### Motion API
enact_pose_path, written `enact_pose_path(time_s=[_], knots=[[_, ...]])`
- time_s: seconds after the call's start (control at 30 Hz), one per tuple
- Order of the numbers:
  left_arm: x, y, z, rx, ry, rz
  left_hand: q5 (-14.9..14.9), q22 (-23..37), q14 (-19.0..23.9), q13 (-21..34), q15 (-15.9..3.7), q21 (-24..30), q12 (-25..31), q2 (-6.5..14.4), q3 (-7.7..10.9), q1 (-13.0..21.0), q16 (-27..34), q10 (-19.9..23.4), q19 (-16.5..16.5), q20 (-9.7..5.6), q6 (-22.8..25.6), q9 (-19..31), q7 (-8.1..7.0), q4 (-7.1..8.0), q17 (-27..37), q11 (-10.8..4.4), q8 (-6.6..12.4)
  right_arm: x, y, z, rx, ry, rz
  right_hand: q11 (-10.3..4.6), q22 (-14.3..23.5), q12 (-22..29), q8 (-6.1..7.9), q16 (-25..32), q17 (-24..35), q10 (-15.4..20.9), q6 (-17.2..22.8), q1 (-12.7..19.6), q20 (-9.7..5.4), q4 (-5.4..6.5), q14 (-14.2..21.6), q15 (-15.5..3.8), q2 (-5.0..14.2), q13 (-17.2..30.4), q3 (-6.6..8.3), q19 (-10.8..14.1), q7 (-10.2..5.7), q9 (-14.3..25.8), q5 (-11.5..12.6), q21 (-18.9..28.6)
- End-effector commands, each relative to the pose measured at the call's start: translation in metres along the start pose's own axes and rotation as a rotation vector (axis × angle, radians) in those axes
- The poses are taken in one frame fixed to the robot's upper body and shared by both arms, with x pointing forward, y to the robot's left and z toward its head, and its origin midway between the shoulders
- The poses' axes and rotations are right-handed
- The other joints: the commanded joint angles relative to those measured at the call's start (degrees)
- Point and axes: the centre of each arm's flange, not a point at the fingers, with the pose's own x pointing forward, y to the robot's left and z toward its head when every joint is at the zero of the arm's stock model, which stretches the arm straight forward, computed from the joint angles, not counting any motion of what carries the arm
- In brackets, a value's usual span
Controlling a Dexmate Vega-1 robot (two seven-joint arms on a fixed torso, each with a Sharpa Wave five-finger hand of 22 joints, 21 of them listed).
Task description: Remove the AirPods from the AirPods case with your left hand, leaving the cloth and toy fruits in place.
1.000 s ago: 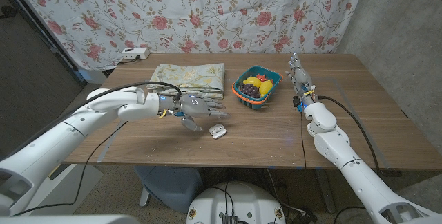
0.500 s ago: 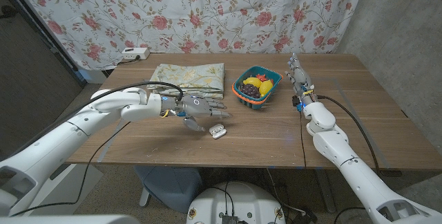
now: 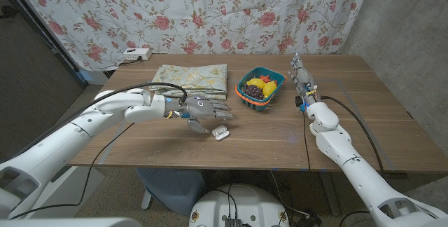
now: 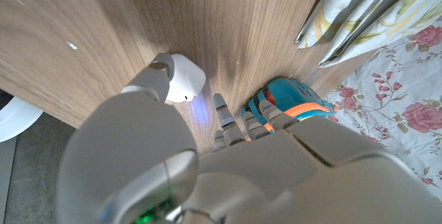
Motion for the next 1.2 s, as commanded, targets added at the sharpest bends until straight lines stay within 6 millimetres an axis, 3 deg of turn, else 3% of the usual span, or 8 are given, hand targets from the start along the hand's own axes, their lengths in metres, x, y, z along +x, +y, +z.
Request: enact_pose_path(time_s=[0.03,0.37,1.2], knots=[[0.0051,-0.0035,0.002,-0.012,-0.003,-0.001,0.09,0.13,-0.18,0.26,-0.1,-0.04,0.27,0.04,-0.33,0.81,-0.23,-0.06,0.16,0.45,-2.35,0.15,-0.42,0.09,0.08,0.25,0.23,0.0017,-0.0008,0.0001,0.008,-0.012,0.0,-0.56,0.19,-0.16,-0.11,0.23,-0.02,0.11,-0.11,0.43,0.37,-0.01,0.27,-1.02,-0.02,0.16,0.1,-0.41,-0.3,0.18,-0.02,-0.01],[0.0019,-0.0054,0.0001,-0.014,0.001,0.011,0.11,0.13,-0.1,0.25,-0.14,-0.04,0.3,0.1,-0.43,0.81,-0.2,-0.01,0.16,0.41,-2.13,0.15,-0.38,0.11,0.08,0.25,0.19,0.0021,0.0006,0.0015,0.016,-0.023,0.002,-0.81,0.17,-0.2,-0.13,0.26,-0.03,0.03,-0.17,0.56,0.96,-0.06,0.37,-1.08,0.08,0.16,0.19,0.77,-0.33,0.18,-0.04,0.38],[0.0062,-0.0064,0.0027,-0.138,0.018,0.044,0.12,0.13,0.28,0.24,-0.29,0.01,0.54,0.17,-0.64,0.99,-0.11,0.51,0.34,0.34,-1.44,0.15,-0.41,0.04,0.06,0.23,0.15,0.0037,0.0025,0.0046,0.007,-0.014,0.007,-0.64,0.16,-0.17,-0.14,0.26,-0.03,0.07,-0.21,0.68,0.76,-0.12,0.44,-1.13,0.1,0.16,0.25,0.61,-0.36,0.18,-0.07,0.16]])
